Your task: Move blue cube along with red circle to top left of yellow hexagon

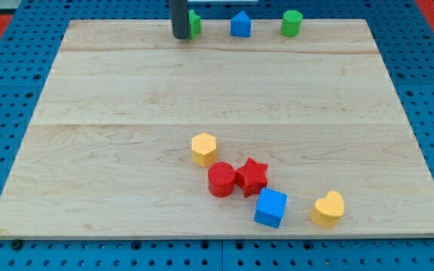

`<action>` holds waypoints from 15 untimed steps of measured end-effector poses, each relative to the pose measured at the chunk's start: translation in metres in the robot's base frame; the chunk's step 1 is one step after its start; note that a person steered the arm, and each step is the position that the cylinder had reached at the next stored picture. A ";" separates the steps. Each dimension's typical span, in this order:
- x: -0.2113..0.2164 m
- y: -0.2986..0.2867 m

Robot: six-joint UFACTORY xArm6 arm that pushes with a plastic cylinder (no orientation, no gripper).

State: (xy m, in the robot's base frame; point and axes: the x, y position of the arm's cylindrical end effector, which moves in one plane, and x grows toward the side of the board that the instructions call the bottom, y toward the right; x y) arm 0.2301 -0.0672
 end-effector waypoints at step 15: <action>0.368 0.123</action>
State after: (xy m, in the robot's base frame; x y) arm 0.5978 0.0559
